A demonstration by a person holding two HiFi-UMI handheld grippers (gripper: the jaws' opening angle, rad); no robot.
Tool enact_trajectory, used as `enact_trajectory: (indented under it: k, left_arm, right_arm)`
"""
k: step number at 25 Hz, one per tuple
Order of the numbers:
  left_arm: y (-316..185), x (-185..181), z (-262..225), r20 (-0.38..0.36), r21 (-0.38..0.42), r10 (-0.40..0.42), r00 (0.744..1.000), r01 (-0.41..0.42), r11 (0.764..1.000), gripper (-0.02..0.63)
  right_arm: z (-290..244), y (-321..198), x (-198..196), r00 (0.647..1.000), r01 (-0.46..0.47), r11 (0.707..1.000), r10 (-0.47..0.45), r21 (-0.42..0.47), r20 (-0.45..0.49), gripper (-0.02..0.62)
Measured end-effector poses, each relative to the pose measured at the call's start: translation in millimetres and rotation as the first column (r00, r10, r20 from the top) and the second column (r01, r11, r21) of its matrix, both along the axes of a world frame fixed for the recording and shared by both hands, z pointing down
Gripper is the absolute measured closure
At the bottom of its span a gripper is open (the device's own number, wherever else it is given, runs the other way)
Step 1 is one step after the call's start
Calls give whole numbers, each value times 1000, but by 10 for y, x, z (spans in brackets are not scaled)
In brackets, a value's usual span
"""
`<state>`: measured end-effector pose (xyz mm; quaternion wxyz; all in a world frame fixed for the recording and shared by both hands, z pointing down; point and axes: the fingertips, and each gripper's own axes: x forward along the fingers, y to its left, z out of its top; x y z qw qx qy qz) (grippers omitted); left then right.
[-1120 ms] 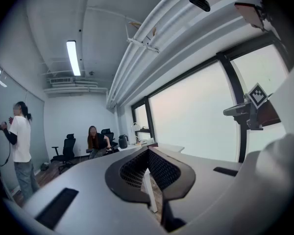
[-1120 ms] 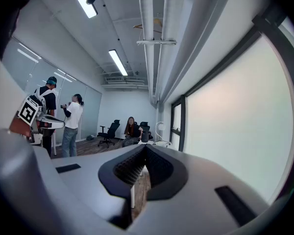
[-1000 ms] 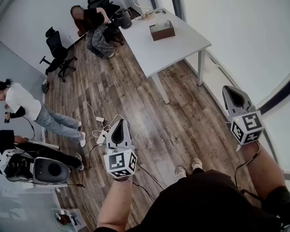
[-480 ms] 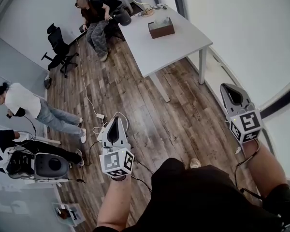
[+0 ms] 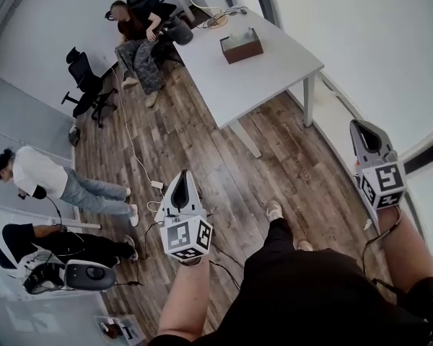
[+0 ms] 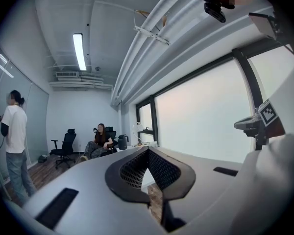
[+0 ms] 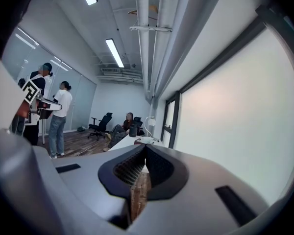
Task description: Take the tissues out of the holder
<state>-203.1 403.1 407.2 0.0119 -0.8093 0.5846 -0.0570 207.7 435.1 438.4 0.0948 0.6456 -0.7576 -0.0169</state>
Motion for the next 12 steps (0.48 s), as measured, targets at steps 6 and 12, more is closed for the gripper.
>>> enact_trajectory:
  k: [6, 12]
  left_arm:
    - [-723, 98, 195, 5, -22, 55, 998, -55, 998, 601]
    - [-1567, 3, 219, 45, -31, 84, 995, -83, 996, 601]
  right_arm:
    - [-76, -522, 44, 999, -2, 1000, 2, 1, -36, 592]
    - [43, -1263, -112, 1000, -9, 999, 10, -38, 11, 592]
